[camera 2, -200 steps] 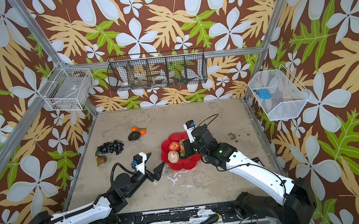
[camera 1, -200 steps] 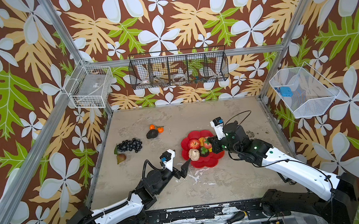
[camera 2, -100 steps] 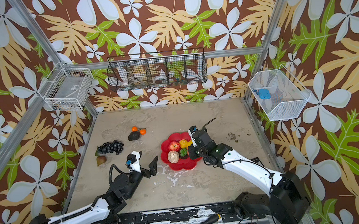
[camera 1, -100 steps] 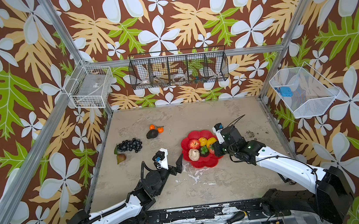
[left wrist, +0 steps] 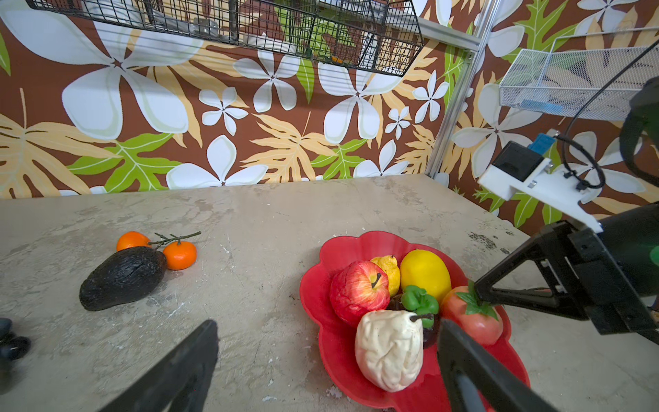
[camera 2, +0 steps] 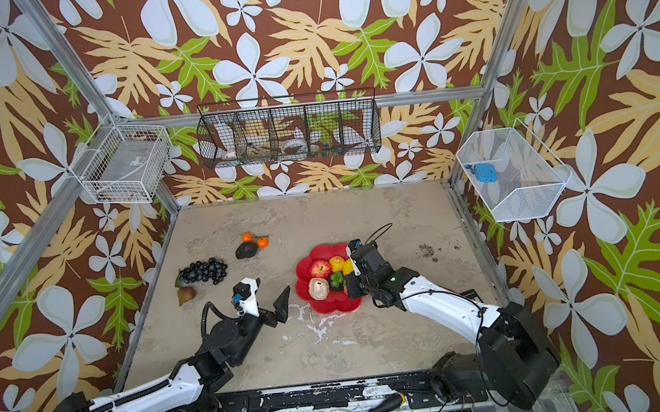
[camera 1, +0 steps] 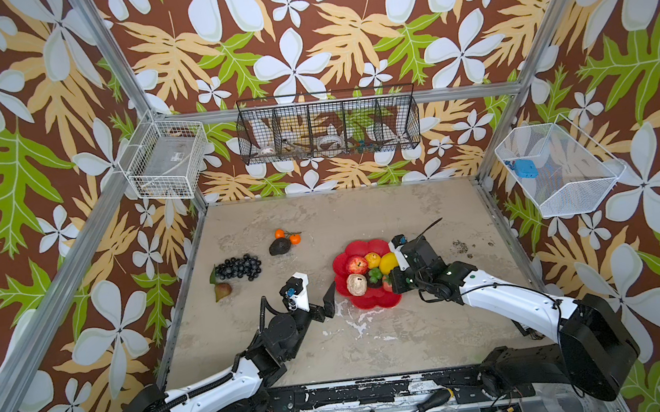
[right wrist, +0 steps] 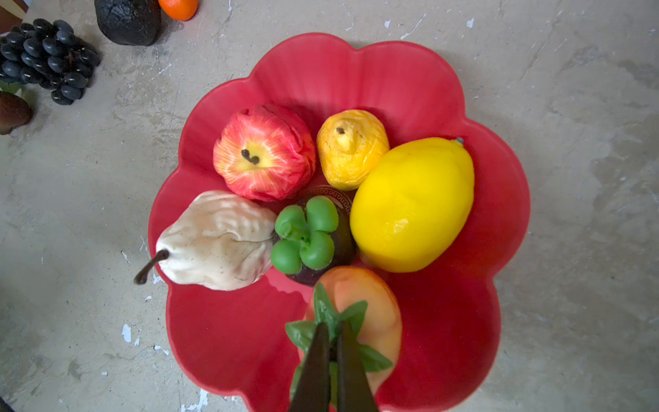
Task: Place and organize the fake fruits in the fruit bowl
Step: 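Lower the strawberry into the plate beside the mangosteen and open the right gripper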
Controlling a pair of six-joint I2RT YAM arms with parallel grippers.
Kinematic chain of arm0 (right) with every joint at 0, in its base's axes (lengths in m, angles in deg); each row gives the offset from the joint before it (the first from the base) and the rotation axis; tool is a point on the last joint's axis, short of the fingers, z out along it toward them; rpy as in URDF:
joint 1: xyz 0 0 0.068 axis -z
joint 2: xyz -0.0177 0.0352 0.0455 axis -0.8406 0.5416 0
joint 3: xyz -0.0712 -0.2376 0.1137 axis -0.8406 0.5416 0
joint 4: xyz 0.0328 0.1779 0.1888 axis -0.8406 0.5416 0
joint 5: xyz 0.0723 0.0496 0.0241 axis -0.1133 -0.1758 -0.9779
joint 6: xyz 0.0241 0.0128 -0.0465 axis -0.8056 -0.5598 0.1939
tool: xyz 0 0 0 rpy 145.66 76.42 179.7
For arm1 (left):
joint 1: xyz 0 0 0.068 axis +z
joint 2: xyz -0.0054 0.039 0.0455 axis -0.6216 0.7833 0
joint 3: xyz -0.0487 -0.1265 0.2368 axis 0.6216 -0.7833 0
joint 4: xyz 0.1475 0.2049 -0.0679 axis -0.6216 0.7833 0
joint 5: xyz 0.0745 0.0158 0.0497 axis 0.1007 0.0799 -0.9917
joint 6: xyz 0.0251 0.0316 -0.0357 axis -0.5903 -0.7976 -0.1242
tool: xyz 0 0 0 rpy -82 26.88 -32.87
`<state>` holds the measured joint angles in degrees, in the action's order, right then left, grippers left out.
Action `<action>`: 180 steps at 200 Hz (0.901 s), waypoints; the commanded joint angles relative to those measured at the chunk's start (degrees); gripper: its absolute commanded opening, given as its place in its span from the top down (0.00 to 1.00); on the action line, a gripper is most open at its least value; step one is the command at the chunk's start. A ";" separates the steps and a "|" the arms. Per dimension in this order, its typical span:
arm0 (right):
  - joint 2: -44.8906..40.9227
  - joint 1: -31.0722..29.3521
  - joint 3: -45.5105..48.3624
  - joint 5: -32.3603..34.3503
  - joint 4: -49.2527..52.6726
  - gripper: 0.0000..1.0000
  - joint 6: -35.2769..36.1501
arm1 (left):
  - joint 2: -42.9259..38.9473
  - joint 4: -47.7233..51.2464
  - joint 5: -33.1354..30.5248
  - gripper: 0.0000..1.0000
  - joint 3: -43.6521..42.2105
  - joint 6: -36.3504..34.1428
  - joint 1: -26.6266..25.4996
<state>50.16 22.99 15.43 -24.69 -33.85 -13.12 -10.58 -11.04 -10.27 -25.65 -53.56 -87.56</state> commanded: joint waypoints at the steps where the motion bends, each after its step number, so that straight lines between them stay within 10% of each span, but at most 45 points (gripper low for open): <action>1: 0.27 1.05 0.77 0.87 -2.00 1.00 -0.54 | -0.17 0.00 -0.72 0.04 0.34 -0.06 0.08; 180: 2.21 3.19 1.00 5.82 -1.77 0.90 -0.74 | 1.06 -0.62 -0.54 0.04 0.41 -0.13 0.06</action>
<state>52.34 26.14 16.68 -19.99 -36.03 -14.01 -9.64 -11.04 -10.30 -25.63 -53.56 -87.56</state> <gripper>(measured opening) 0.076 0.960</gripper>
